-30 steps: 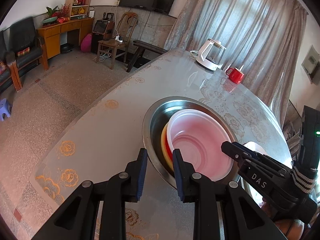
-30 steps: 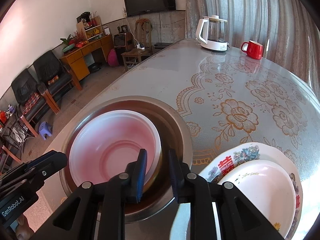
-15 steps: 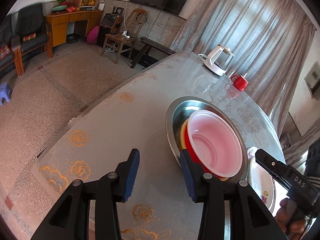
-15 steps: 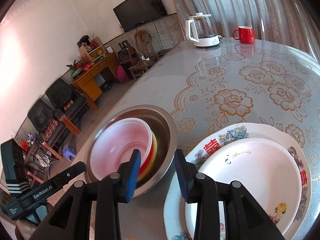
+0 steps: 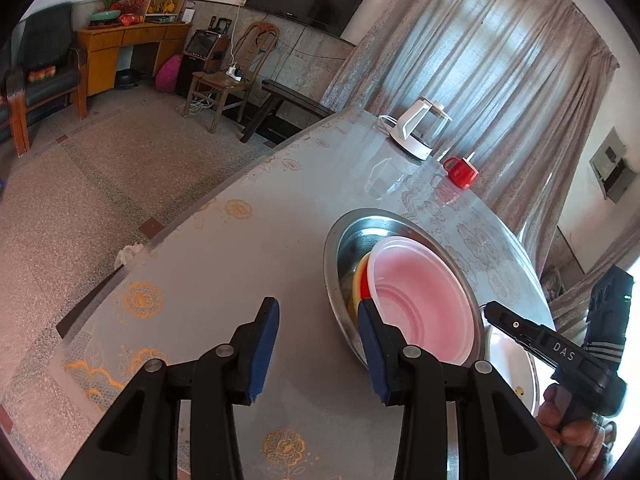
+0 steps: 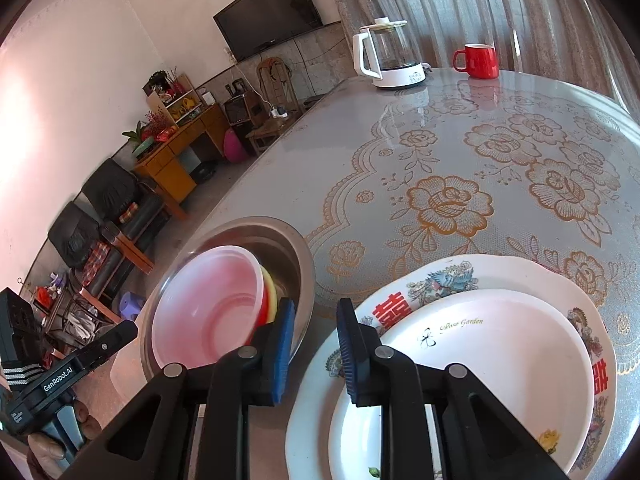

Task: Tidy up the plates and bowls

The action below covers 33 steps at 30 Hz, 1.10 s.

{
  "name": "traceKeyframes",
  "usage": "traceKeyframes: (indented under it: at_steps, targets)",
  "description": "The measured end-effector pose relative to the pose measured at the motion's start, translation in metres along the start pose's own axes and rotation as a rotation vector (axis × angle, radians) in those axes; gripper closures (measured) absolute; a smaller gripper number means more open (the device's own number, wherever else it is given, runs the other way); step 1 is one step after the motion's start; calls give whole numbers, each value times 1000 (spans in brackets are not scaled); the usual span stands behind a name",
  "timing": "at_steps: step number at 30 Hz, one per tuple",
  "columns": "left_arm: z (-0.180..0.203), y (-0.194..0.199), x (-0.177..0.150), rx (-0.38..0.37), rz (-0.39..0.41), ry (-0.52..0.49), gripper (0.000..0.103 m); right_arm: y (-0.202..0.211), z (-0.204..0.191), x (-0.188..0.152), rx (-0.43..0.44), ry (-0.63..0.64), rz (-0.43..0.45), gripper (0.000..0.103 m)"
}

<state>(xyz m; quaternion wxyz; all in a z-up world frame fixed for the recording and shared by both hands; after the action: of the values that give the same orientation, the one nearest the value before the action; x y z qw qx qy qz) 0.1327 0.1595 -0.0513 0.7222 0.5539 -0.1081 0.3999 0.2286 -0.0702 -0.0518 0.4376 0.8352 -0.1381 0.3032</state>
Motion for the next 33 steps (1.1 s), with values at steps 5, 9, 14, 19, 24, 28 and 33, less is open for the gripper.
traceKeyframes:
  at_steps: [5, 9, 14, 19, 24, 28, 33]
  targets:
    - [4, -10, 0, 14, -28, -9, 67, -10, -3, 3, -3, 9, -15, 82]
    - [8, -18, 0, 13, -47, 1, 69, -16, -5, 3, -14, 33, -39, 82]
    - [8, -24, 1, -14, -61, 13, 73, -27, -9, 0, -38, 71, -83, 82]
    - [2, -25, 0, -60, -35, 42, 74, -37, -14, -2, -66, 107, -104, 86]
    - [-1, -25, -1, -75, -32, 61, 72, -38, -13, -2, -67, 108, -107, 87]
    - [5, -20, -2, -68, -32, 10, 80, -38, -13, -1, -68, 101, -105, 87]
    - [13, -16, -6, -56, -25, -36, 85, -35, -13, -3, -58, 88, -99, 87]
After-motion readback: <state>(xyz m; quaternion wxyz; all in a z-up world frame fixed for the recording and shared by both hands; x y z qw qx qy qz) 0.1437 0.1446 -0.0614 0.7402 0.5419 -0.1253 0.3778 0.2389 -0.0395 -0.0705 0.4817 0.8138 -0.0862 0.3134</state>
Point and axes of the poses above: each gripper's, at about its wrist camera, not at the fingertips, and y roughly against the way its jaws point, z to its right, x to its top, the point moved 4 cm from there along -y, roughly the way its jaws point, and after that the axes turned 7 degrees about x, right-handed, at the moved point
